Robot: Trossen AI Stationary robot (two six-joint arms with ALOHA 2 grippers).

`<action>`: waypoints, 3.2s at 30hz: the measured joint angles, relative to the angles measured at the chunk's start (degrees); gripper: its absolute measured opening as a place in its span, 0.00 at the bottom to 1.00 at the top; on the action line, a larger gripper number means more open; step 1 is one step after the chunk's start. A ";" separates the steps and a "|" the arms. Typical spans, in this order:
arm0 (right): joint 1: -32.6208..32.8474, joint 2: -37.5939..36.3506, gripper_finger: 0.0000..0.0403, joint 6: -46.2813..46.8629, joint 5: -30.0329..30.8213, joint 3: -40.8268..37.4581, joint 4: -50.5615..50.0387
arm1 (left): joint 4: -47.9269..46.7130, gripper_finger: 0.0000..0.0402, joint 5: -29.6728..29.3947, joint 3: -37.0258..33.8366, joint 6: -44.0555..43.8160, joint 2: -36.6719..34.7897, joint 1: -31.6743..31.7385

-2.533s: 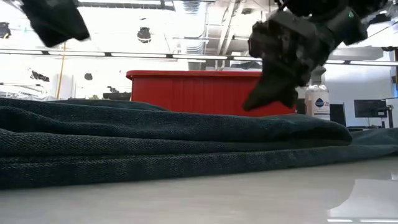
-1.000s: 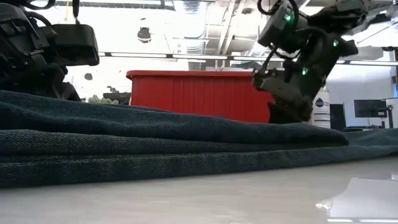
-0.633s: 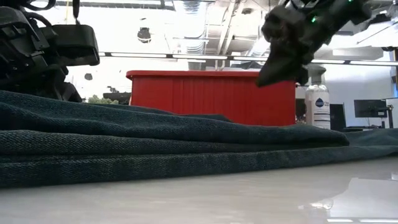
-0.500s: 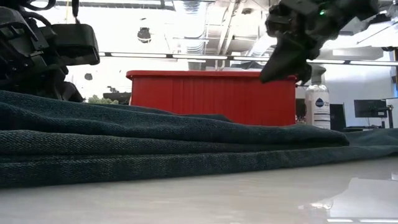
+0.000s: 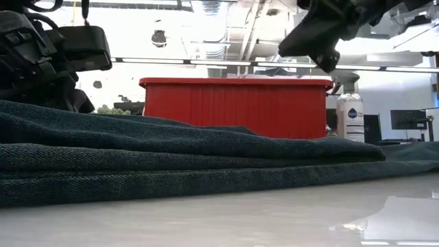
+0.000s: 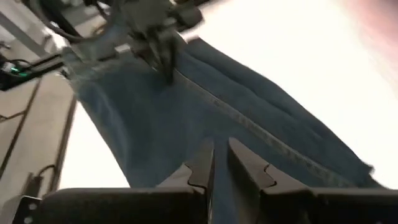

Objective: Fold Laundry from Bin
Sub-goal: Fold the black pants

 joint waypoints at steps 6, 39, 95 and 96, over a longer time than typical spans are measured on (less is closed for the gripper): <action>-0.07 -0.02 0.17 -0.84 -0.09 -0.02 -0.15 | 0.18 0.01 -0.01 0.00 -1.54 0.00 0.01; -19.53 -26.68 0.48 41.42 11.79 0.02 -72.88 | 8.97 0.18 12.73 -0.02 9.66 -22.32 18.49; -27.21 -22.40 0.50 28.62 16.24 0.00 -56.55 | -3.85 0.32 -0.98 0.04 2.16 -22.25 20.15; -27.21 -22.41 0.50 28.62 16.26 0.00 -56.53 | -3.94 0.32 -0.98 0.04 2.16 -22.25 20.15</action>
